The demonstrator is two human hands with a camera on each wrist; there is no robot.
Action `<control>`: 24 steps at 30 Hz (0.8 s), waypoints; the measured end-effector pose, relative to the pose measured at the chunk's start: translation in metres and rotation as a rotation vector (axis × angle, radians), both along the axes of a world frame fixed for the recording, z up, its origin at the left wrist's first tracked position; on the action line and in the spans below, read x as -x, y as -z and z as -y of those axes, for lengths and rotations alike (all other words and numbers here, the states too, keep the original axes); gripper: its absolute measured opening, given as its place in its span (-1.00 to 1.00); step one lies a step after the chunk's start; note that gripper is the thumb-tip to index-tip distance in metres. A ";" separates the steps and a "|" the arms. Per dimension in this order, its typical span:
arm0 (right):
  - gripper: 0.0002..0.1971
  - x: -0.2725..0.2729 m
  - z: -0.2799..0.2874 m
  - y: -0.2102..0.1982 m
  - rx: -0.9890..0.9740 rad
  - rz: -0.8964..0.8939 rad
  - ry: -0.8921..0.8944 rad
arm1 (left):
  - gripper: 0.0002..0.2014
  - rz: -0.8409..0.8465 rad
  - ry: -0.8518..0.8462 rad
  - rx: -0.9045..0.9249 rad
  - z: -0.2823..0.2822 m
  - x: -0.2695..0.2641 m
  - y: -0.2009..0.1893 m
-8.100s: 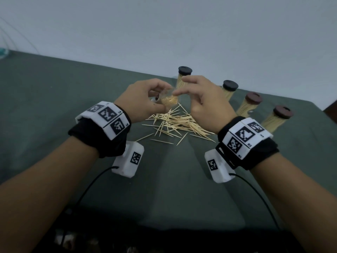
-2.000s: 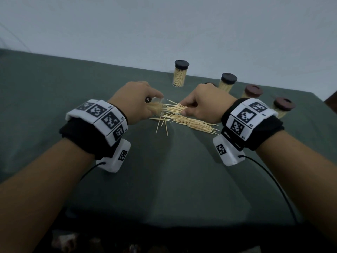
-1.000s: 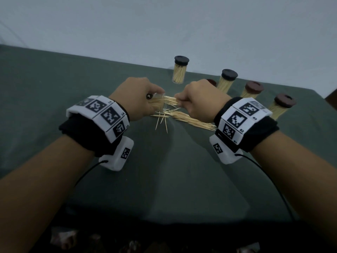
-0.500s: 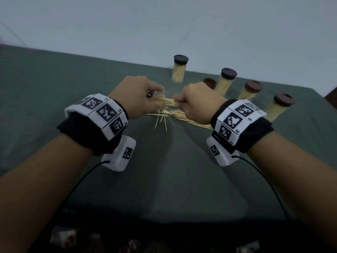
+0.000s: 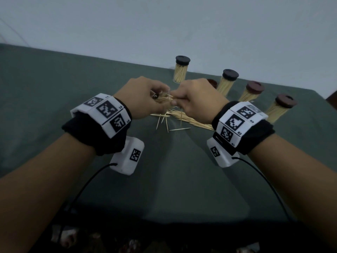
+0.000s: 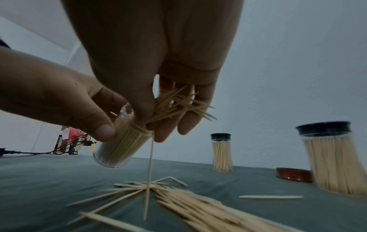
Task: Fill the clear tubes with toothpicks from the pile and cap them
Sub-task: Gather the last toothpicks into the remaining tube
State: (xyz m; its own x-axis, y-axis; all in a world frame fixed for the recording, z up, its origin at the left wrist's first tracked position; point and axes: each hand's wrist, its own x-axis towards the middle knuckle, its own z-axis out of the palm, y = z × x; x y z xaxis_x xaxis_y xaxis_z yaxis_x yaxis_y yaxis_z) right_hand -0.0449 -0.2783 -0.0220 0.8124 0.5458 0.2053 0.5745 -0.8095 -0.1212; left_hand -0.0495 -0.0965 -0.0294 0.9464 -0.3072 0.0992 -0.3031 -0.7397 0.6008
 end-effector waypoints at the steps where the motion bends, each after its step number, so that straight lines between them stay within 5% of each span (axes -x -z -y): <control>1: -0.84 0.000 0.001 0.001 -0.007 0.005 -0.005 | -0.50 -0.009 -0.003 0.014 0.001 0.000 0.001; 13: -0.80 0.002 0.008 -0.005 -0.200 -0.100 0.103 | -0.50 -0.051 -0.024 0.064 -0.001 -0.002 0.001; 18: -0.82 0.002 0.004 -0.001 -0.076 0.009 0.019 | -0.50 -0.045 -0.011 0.067 0.002 0.000 0.002; 24: -0.82 0.003 0.003 0.001 -0.181 -0.003 0.013 | -0.51 -0.051 -0.022 0.077 0.000 -0.004 0.003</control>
